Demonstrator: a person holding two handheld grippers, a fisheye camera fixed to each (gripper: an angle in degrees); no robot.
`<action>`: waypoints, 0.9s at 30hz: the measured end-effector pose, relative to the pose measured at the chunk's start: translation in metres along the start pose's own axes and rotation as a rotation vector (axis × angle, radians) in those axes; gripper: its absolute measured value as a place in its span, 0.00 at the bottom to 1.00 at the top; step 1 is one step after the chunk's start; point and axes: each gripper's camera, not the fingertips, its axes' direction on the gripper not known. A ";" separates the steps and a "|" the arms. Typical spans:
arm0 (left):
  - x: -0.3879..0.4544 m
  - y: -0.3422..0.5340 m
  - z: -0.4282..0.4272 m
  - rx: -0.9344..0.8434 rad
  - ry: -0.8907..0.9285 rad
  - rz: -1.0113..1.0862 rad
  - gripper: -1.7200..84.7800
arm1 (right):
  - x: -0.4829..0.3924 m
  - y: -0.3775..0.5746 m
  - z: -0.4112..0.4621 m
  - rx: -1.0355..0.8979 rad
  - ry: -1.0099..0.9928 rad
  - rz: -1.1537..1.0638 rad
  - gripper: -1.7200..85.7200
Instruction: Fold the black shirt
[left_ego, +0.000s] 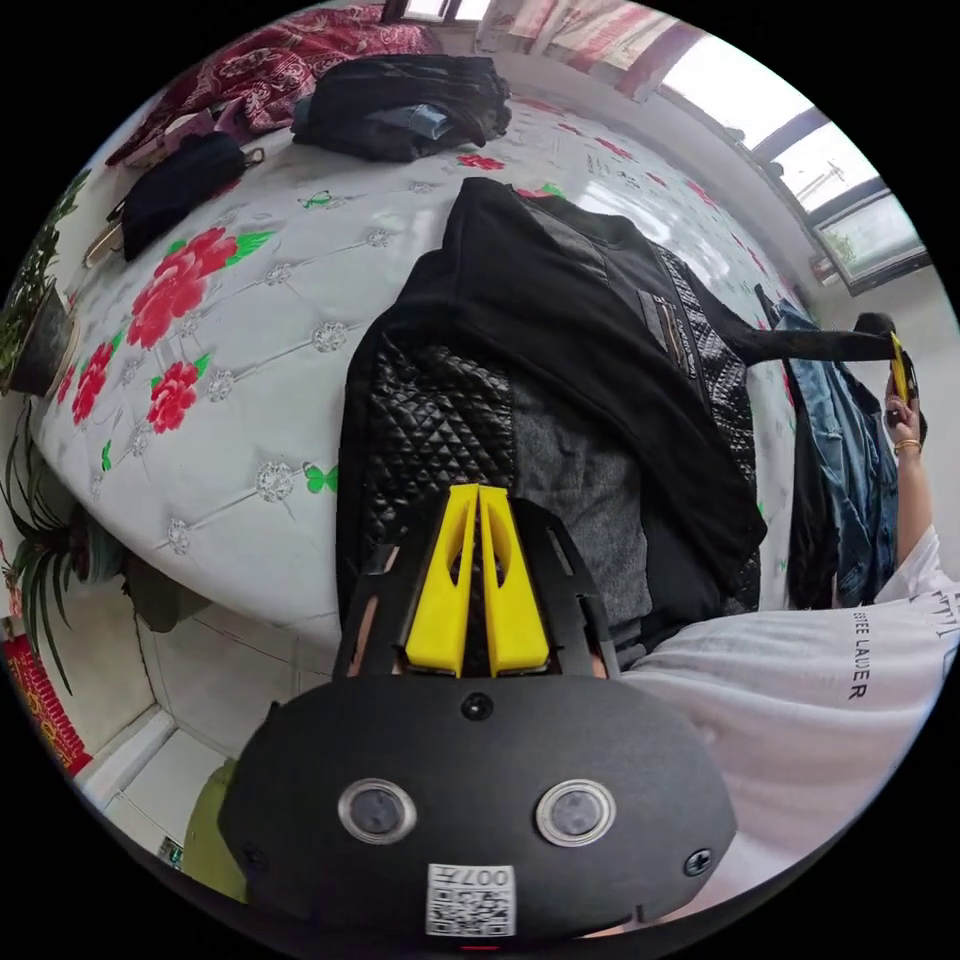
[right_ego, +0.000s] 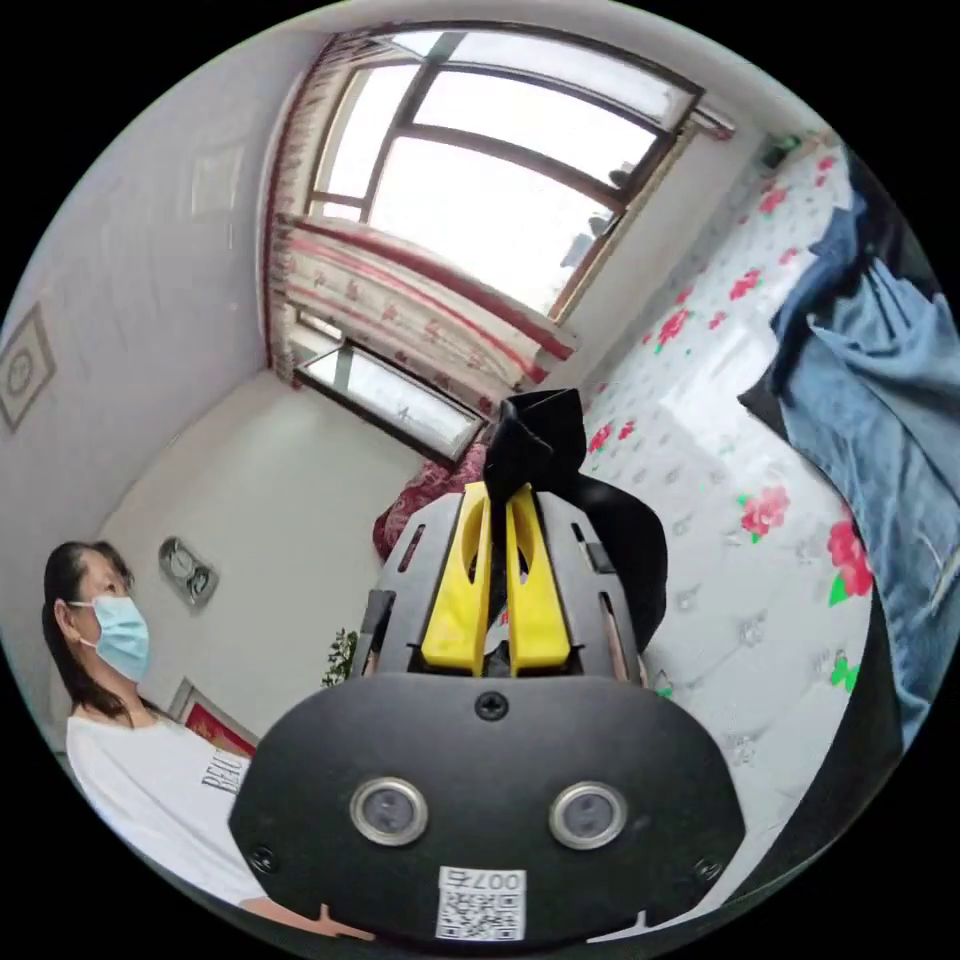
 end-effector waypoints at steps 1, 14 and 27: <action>-0.004 0.005 -0.002 0.013 0.013 -0.012 0.01 | -0.056 0.008 0.033 -0.096 -0.044 -0.150 0.02; -0.048 0.085 -0.026 0.188 0.139 -0.042 0.01 | -0.320 0.514 0.329 -0.948 -0.183 -0.815 0.04; -0.074 0.123 -0.013 0.162 0.266 0.089 0.11 | -0.307 0.702 0.404 -1.283 -0.166 -0.830 0.06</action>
